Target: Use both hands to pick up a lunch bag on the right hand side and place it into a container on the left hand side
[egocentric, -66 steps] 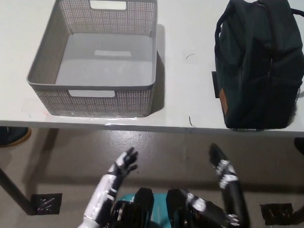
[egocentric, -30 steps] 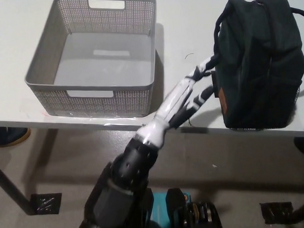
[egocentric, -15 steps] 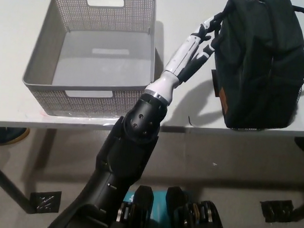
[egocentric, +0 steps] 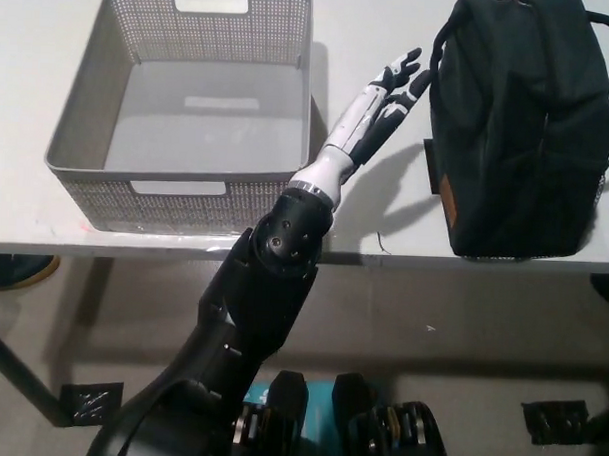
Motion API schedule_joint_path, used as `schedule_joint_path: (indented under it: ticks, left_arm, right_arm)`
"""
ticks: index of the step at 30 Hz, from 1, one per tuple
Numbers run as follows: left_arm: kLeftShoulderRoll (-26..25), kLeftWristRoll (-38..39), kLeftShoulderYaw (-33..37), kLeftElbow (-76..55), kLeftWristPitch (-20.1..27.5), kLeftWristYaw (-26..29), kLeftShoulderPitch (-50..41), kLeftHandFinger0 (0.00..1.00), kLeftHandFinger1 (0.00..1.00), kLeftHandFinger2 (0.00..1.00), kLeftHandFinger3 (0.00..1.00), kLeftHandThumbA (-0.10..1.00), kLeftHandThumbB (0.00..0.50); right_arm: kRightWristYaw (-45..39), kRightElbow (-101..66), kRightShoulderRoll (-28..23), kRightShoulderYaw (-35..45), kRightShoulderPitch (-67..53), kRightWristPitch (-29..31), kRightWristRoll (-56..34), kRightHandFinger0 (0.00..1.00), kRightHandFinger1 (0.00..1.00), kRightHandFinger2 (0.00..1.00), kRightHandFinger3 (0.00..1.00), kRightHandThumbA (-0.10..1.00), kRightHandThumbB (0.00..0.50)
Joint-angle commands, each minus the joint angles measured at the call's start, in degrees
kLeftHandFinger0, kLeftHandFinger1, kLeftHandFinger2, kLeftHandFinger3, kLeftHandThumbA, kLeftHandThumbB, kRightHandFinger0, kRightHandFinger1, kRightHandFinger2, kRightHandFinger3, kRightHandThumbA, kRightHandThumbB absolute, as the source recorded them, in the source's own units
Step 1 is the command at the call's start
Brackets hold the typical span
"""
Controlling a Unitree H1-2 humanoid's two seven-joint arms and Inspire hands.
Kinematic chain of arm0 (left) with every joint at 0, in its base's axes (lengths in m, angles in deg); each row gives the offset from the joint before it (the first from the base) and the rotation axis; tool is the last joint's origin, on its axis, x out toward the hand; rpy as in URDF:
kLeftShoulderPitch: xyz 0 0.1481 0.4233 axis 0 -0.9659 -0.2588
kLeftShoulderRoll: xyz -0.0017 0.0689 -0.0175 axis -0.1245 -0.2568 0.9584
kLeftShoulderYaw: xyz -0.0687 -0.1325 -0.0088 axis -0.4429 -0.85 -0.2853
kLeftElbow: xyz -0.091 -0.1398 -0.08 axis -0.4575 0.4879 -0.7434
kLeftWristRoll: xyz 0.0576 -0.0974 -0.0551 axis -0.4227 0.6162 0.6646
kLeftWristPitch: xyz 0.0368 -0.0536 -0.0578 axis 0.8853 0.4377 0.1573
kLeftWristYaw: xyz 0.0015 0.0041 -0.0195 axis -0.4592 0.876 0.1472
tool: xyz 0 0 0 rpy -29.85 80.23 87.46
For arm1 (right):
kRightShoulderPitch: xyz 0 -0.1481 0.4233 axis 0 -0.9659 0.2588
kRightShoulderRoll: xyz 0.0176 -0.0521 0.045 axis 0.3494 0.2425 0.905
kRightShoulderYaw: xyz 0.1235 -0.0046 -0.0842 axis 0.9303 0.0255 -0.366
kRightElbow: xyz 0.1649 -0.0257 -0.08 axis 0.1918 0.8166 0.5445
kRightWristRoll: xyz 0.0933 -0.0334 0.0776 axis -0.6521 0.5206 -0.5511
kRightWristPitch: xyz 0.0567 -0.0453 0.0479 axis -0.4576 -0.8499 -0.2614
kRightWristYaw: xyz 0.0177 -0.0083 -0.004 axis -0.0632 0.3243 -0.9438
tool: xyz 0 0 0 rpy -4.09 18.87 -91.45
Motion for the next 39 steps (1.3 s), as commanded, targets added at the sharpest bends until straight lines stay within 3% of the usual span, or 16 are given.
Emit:
schedule_joint_path:
  ticks: [1,6,11,12,15,18,22,23,25,28,33,39]
  left_arm:
    - [1.43,1.98,-0.93,1.19,0.91,2.18,5.44,1.0,1.0,1.0,1.0,1.0,0.255]
    - [2.12,2.9,-1.79,4.66,0.05,2.51,7.79,1.0,1.0,1.0,1.0,1.0,0.266]
    - [2.97,2.59,-1.38,11.92,-1.32,3.74,11.72,1.0,1.0,1.0,1.0,1.0,0.309]
    - [3.65,3.47,-1.9,14.36,-2.37,3.48,13.13,1.0,1.0,1.0,1.0,1.0,0.317]
    - [5.04,5.85,-3.44,19.09,-6.1,1.33,15.98,1.0,1.0,1.0,1.0,1.0,0.359]
    - [6.4,6.06,-3.61,23.83,-9.34,-0.98,18.12,1.0,1.0,1.0,1.0,1.0,0.358]
    - [7.34,6.82,-3.7,26.62,-11.5,-3.94,18.34,1.0,1.0,1.0,1.0,1.0,0.36]
    - [7.7,6.79,-3.44,27.04,-11.36,-4.64,18.03,1.0,1.0,1.0,1.0,1.0,0.338]
    - [8.4,8.64,-4.74,27.4,-12.09,-5.86,17.74,1.0,1.0,1.0,1.0,1.0,0.371]
    - [9.14,7.6,-3.32,27.29,-12.89,-6.04,17.9,1.0,1.0,1.0,1.0,1.0,0.356]
    - [10.01,5.54,-0.14,27.6,-11.16,-7.28,18.09,1.0,1.0,1.0,1.0,1.0,0.345]
    - [10.65,7.09,0.39,27.35,-10.75,-8.82,18.95,1.0,1.0,1.0,1.0,1.0,0.354]
  right_arm:
    - [-5.12,6.39,-1.49,-0.3,6.95,-0.47,-2.38,1.0,1.0,1.0,1.0,1.0,0.11]
    - [-8.21,15.85,-1.4,0.56,12.34,-1.29,-3.99,1.0,1.0,1.0,1.0,1.0,0.138]
    - [-11.55,27.08,-0.01,2.63,18.17,-1.68,-6.44,1.0,1.0,1.0,1.0,1.0,0.125]
    - [-12.39,29.02,0.43,3.01,19.17,-1.75,-6.76,1.0,1.0,1.0,1.0,1.0,0.096]
    - [-14.25,33.65,2.45,4.85,21.61,-2.74,-8.84,1.0,1.0,1.0,1.0,1.0,0.158]
    - [-16.7,36.86,4.75,5.59,22.76,-1.98,-9.3,1.0,1.0,1.0,1.0,1.0,0.156]
    - [-15.79,36.01,7.97,6.21,22.41,-1.67,-9.77,1.0,1.0,1.0,1.0,1.0,0.176]
    - [-15.43,35.29,9.16,6.78,21.88,-1.89,-10.5,1.0,1.0,1.0,1.0,1.0,0.171]
    - [-15.23,33.05,10.54,6.35,20.3,-1.41,-10.15,1.0,1.0,1.0,1.0,1.0,0.161]
    - [-11.34,28.94,12.09,4.16,17.61,0.11,-7.04,1.0,1.0,1.0,1.0,1.0,0.157]
    - [-7.77,23.88,13.05,2.53,15.3,1.16,-5.18,1.0,1.0,1.0,1.0,1.0,0.138]
    - [-2.99,15.7,12.99,0.51,12.72,-1.87,-3.34,1.0,1.0,1.0,1.0,1.0,0.111]
